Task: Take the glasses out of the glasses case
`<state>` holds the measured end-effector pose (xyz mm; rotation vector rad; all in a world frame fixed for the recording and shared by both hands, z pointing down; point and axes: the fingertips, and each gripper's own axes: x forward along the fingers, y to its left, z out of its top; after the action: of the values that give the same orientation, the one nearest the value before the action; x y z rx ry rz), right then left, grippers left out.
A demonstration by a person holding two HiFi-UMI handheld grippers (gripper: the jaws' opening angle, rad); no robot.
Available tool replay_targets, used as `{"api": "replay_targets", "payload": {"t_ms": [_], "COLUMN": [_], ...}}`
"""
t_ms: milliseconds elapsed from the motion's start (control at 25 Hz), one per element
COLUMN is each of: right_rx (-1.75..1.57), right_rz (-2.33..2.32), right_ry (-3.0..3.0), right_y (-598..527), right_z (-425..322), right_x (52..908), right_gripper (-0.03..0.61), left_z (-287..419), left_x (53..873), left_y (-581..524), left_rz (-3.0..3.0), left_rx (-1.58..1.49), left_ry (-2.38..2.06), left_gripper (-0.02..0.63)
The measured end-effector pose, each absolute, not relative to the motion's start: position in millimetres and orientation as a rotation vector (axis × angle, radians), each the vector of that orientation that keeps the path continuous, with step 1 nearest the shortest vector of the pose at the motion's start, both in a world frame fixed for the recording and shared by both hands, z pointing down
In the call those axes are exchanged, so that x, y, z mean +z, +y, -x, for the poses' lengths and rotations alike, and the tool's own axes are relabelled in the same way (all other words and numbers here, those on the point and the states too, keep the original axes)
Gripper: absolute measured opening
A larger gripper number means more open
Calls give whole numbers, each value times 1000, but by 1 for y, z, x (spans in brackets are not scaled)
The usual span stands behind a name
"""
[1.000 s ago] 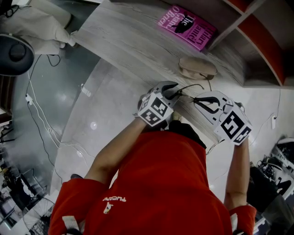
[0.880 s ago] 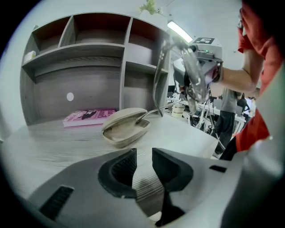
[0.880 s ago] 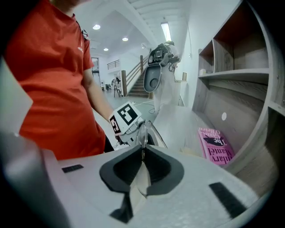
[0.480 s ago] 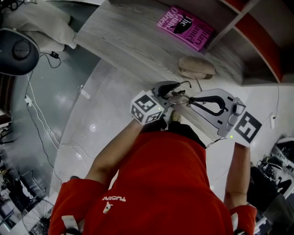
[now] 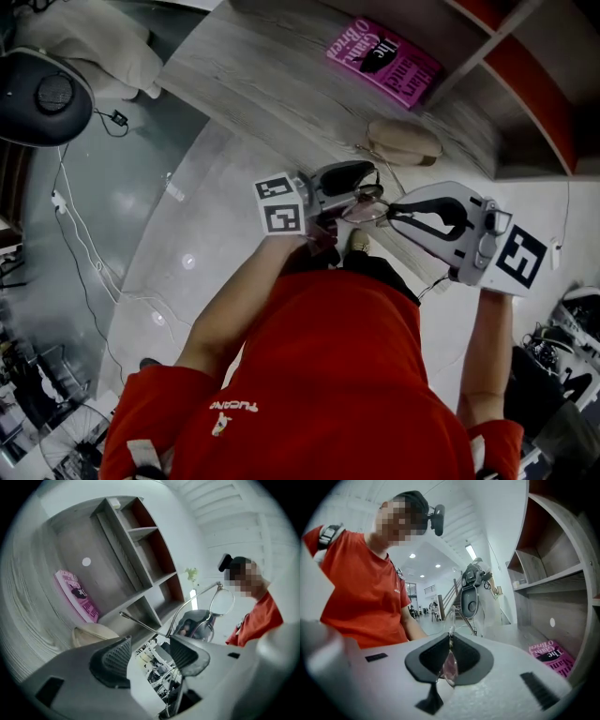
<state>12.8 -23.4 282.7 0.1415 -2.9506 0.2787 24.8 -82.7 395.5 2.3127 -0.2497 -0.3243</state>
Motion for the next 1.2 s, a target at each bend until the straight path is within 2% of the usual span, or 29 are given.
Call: {"api": "replay_targets", "payload": {"t_ms": [640, 1200], "right_rx": [319, 431], "right_rz": [-132, -245], "right_ry": [-2937, -2930], "right_y": [-28, -43], "right_z": [-9, -13], "right_x": [294, 306], "right_gripper": [29, 29], "left_z": [-32, -29], "left_x": [352, 326], "left_y": [-89, -88], "left_rz": [-2339, -2519], "left_rx": [-471, -472], "left_ry": [-121, -165], "left_gripper": [242, 130]}}
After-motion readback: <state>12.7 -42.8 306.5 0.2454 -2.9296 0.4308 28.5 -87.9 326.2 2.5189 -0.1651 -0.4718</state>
